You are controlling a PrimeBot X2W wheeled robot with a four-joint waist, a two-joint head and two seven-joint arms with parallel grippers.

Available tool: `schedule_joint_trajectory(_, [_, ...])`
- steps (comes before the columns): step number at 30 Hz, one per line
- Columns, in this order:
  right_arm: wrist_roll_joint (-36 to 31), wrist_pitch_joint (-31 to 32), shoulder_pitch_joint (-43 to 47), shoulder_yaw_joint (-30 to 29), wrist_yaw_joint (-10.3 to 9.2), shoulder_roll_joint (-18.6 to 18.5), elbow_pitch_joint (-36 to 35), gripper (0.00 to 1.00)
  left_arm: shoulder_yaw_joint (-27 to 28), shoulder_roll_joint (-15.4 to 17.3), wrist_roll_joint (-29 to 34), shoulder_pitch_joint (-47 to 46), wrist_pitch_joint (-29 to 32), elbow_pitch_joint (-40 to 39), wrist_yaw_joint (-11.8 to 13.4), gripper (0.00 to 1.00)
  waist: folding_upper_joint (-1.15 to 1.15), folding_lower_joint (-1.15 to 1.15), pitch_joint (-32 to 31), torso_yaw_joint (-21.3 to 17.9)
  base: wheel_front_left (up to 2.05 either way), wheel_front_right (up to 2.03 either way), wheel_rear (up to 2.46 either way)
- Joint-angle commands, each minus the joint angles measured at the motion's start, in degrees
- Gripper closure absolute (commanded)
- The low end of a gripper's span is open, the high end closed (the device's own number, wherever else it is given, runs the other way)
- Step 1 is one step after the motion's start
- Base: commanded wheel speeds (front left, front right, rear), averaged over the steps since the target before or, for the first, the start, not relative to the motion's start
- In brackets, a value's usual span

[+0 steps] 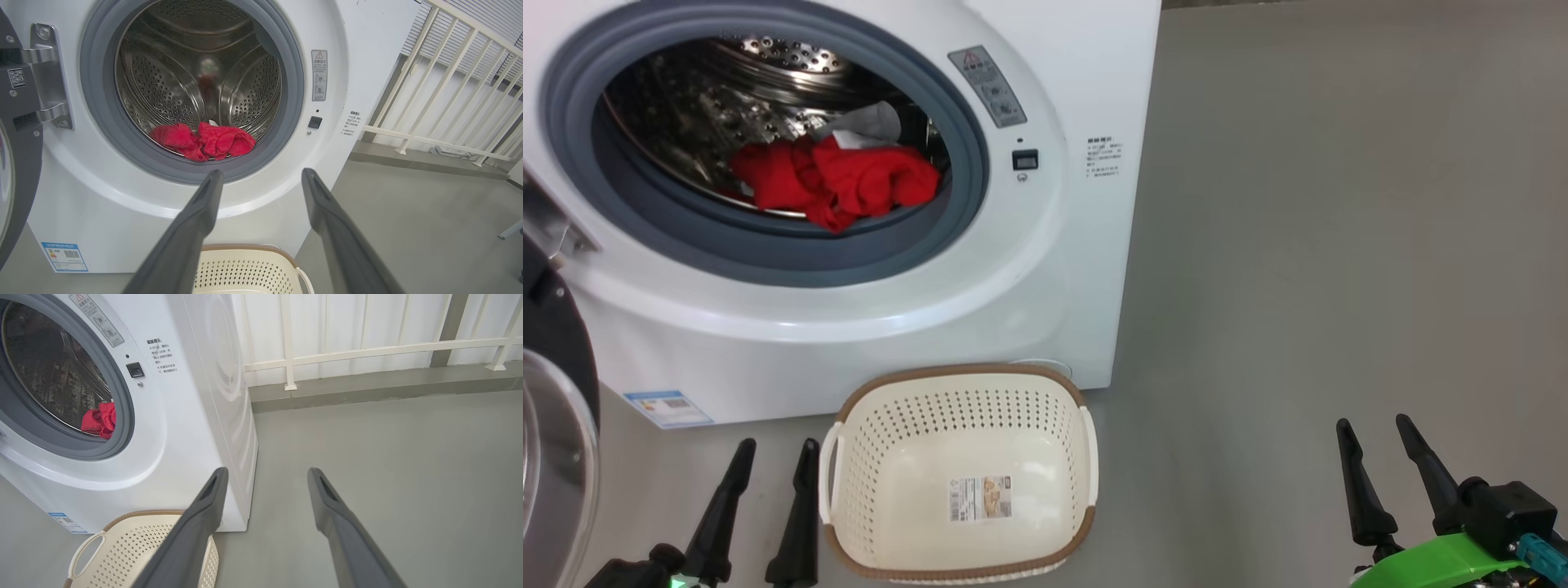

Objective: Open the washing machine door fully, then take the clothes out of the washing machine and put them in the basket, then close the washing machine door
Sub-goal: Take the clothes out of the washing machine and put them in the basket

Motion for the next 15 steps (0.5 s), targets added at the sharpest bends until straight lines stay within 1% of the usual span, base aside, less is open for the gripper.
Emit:
schedule_joint_trajectory(1, [-0.16,-0.54,-2.42,1.50,0.02,-0.36,-1.30,0.00,2.34,0.78,0.63,-2.14,-0.29,-1.57,-0.32,0.00,0.00,0.00,0.08,0.05,1.27,-1.27,0.00])
schedule_joint_trajectory(8, [-0.13,-0.54,-2.57,1.65,0.02,-0.31,-1.23,0.00,2.71,0.59,1.77,-2.20,-0.29,-0.99,-0.32,0.00,0.00,0.00,0.27,0.20,1.07,-1.07,0.00])
schedule_joint_trajectory(11, [-0.07,-0.54,-2.58,1.67,0.02,-0.29,-1.23,0.00,2.87,0.17,1.93,-2.29,-0.29,-0.91,-0.32,0.00,0.00,0.00,0.33,0.32,0.46,-0.46,0.00])
schedule_joint_trajectory(15, [-0.08,-0.54,-2.65,1.74,0.02,-0.27,-1.20,0.00,2.81,0.00,2.11,-2.43,-0.29,-0.80,-0.32,0.00,0.00,0.00,0.44,0.48,0.06,-0.06,0.00])
